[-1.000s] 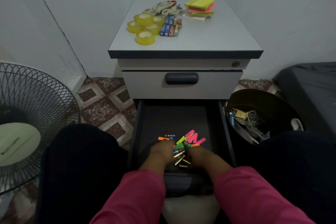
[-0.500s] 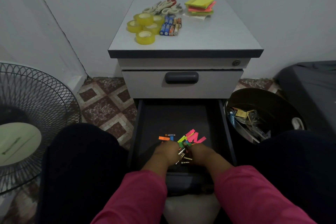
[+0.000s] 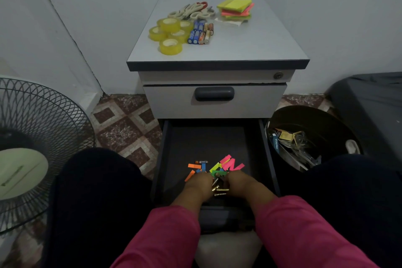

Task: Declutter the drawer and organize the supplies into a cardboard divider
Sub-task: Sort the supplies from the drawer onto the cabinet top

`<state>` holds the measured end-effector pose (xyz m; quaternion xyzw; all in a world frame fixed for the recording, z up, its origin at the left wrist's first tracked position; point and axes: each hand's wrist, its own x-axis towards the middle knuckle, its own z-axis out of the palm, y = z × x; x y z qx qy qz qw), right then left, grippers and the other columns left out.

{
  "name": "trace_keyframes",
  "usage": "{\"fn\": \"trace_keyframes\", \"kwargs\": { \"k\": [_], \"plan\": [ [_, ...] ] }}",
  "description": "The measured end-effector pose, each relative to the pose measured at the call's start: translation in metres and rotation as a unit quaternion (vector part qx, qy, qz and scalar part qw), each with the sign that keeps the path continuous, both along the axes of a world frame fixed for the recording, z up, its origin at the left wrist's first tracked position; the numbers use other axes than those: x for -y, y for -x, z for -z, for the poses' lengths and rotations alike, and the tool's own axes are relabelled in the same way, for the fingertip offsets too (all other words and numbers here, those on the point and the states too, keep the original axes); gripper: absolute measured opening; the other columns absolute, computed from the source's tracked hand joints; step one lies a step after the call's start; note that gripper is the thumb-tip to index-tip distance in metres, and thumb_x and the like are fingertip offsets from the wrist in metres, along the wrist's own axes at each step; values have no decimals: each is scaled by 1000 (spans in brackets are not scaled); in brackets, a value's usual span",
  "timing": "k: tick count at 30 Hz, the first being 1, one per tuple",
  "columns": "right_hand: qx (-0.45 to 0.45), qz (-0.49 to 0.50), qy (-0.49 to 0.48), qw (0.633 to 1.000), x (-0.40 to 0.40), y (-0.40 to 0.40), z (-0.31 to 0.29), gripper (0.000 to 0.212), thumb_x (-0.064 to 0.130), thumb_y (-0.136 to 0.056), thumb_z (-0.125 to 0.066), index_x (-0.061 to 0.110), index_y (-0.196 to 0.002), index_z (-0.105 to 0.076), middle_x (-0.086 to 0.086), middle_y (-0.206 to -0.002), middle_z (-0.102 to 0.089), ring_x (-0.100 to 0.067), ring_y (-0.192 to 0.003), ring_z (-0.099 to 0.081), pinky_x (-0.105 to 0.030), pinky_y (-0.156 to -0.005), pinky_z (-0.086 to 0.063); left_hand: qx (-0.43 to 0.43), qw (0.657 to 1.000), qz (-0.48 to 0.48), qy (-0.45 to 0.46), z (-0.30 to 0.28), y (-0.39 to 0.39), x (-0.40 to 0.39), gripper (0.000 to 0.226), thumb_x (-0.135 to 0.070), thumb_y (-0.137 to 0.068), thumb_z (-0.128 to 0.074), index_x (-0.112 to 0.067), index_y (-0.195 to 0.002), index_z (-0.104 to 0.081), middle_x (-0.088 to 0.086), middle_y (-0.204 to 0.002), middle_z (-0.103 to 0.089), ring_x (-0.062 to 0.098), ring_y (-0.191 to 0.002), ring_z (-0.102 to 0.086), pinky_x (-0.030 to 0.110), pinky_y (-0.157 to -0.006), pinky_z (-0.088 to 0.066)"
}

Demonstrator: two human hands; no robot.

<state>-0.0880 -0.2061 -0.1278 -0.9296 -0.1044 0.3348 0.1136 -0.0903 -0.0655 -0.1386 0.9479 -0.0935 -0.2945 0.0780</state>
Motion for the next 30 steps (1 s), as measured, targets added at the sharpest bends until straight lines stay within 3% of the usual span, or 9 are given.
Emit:
{"fn": "trace_keyframes", "kwargs": {
  "k": [6, 8, 11, 15, 18, 21, 26, 30],
  "plan": [
    [3, 46, -40, 998, 4, -1, -8, 24, 22, -89, -63, 9, -107, -70, -11, -108, -67, -20, -95, -61, -23, -76, -42, -35, 995, -96, 5, -7, -4, 1, 38, -19, -88, -64, -7, -124, -56, 10, -119, -60, 23, -108, -58, 29, -83, -46],
    [16, 73, -64, 995, 5, -1, -13, 24, 24, -87, -67, 8, -103, -71, -12, -104, -68, -19, -88, -60, -25, -73, -45, -27, 992, -121, 33, -10, -4, -2, 30, -17, -89, -62, -6, -116, -61, 11, -114, -64, 24, -105, -61, 29, -80, -46],
    [34, 131, -112, 984, 7, -1, -20, 21, 21, -84, -71, 10, -101, -71, -6, -96, -68, -18, -91, -64, -26, -79, -50, -6, 987, -143, 75, -16, 0, -11, 21, -15, -89, -60, -6, -107, -66, 13, -110, -67, 26, -103, -62, 29, -82, -48],
    [50, 199, -186, 961, 6, -2, -31, 14, 23, -81, -75, 11, -88, -75, 5, -66, -63, -5, -61, -59, -24, -67, -52, 25, 967, -203, 154, -33, -4, -20, 13, -15, -84, -65, -3, -79, -67, 18, -88, -68, 28, -88, -65, 31, -68, -47],
    [66, 274, -253, 926, 2, -5, -44, 6, 17, -81, -74, 13, -84, -73, -5, -75, -69, -17, -70, -68, -37, -75, -59, 49, 925, -275, 259, -48, -14, -25, 25, -9, -82, -67, -10, -60, -56, 6, -57, -53, 20, -60, -53, 28, -57, -38],
    [115, 319, -298, 892, -4, -11, -71, 9, 18, -86, -69, 15, -94, -70, -5, -86, -70, -15, -74, -67, -27, -62, -56, 90, 864, -330, 369, -74, -26, -28, 25, -6, -85, -66, -14, -62, -59, 1, -53, -51, 14, -52, -48, 30, -61, -43],
    [260, 326, -371, 830, -16, -16, -132, 18, 23, -88, -66, 21, -106, -69, 15, -87, -62, 1, -82, -58, -12, -66, -43, 191, 798, -316, 477, -142, -31, -28, 16, -12, -88, -65, -22, -75, -66, -4, -61, -57, 11, -61, -53, 28, -62, -44],
    [409, 278, -400, 772, -25, -25, -180, 17, 25, -91, -63, 24, -107, -69, 10, -86, -63, 0, -79, -57, -14, -66, -41, 280, 751, -287, 525, -195, -39, -25, 20, -16, -90, -63, -31, -77, -65, -3, -67, -60, 10, -63, -54, 28, -61, -44]
  ]
}}
